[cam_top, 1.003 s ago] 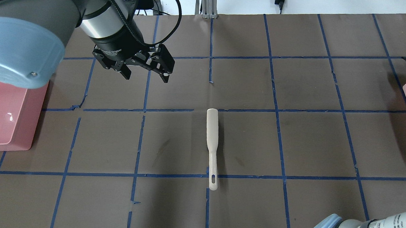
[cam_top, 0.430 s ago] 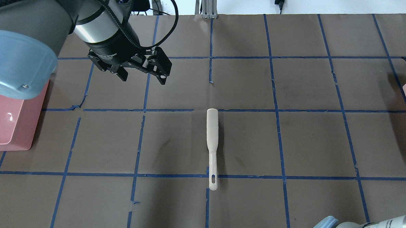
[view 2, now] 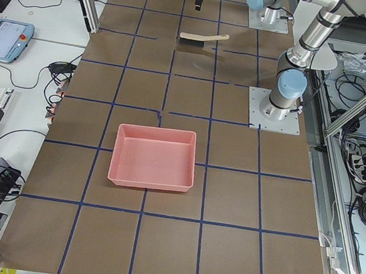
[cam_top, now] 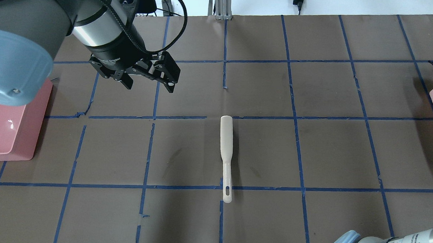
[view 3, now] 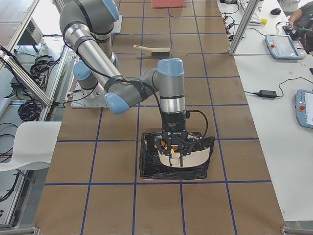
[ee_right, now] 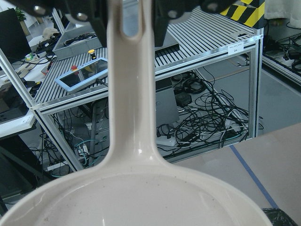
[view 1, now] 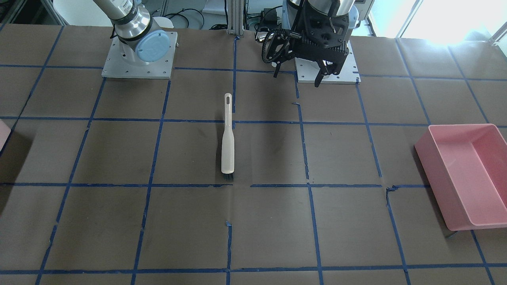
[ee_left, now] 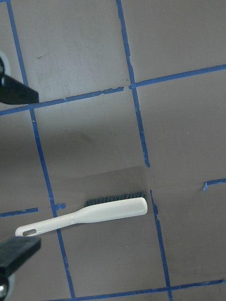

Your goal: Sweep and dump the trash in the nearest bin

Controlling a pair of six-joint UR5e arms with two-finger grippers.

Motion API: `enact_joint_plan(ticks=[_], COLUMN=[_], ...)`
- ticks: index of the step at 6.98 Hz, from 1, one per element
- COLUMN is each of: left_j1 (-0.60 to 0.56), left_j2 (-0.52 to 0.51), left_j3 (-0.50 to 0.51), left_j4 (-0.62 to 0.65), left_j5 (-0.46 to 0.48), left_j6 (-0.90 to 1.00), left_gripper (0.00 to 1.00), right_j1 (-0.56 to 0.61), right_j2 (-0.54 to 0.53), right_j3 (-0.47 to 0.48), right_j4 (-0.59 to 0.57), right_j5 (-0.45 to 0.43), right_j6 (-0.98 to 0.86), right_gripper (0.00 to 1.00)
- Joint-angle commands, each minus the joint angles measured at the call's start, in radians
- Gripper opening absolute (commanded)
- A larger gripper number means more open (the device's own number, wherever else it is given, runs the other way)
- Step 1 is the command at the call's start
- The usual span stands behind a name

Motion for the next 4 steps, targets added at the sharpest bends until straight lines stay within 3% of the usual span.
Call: enact_joint_plan(ticks=[1, 4], left_j1=[0.025, 0.021], left_j2=[0.001, 0.006], left_j3=[-0.005, -0.005], left_j4=[0.039, 0.034], left_j5=[0.000, 0.032], left_j6=[0.000, -0.006], left_gripper=[1.00, 1.00], right_j1=[0.001, 0.007], right_j2=[0.014, 0.000], right_j3=[0.000, 0.012], right_j4=[-0.038, -0.022], right_j5=[0.066, 0.073], right_j6=[-0.115, -0.137], right_gripper=[0.01, 0.01])
